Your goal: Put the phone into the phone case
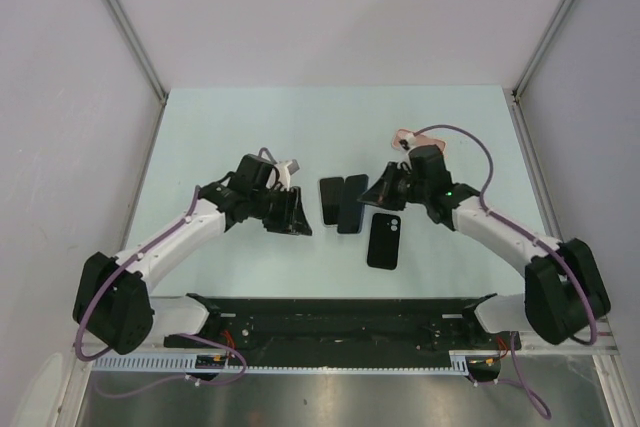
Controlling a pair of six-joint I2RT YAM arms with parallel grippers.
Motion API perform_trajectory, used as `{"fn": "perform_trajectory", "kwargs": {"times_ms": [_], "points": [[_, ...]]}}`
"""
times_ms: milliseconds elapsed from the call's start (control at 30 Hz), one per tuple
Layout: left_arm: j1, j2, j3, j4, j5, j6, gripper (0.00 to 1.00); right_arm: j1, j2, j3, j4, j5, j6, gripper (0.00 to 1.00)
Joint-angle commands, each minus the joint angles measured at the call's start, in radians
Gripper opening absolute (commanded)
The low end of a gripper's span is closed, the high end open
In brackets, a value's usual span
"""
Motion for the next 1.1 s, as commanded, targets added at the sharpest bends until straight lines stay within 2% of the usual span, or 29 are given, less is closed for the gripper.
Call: {"fn": "perform_trajectory", "kwargs": {"times_ms": [0, 33, 67, 100, 267, 633, 1067], "points": [[-0.006, 0.003, 0.045, -0.006, 0.032, 0.030, 0.33, -0.122, -0.128, 0.012, -0.330, -0.010, -0.192, 0.00], [-0.006, 0.007, 0.044, 0.009, 0.032, 0.033, 0.24, -0.141, -0.160, 0.013, -0.367, -0.007, -0.217, 0.00], [-0.006, 0.013, 0.041, 0.019, 0.035, 0.030, 0.08, -0.158, -0.172, 0.013, -0.426, -0.005, -0.238, 0.00], [-0.006, 0.026, 0.036, 0.031, 0.035, 0.025, 0.01, -0.171, -0.181, 0.013, -0.453, 0.001, -0.254, 0.00], [-0.013, 0.084, 0.015, 0.144, 0.081, -0.027, 0.00, -0.202, -0.175, 0.001, -0.531, 0.005, -0.306, 0.00], [-0.047, 0.231, 0.050, 0.252, 0.072, -0.074, 0.00, -0.207, -0.087, -0.068, -0.411, 0.004, -0.318, 0.00], [-0.090, 0.335, 0.055, 0.295, 0.074, -0.105, 0.00, -0.225, 0.025, -0.112, -0.326, -0.057, -0.341, 0.00]]}}
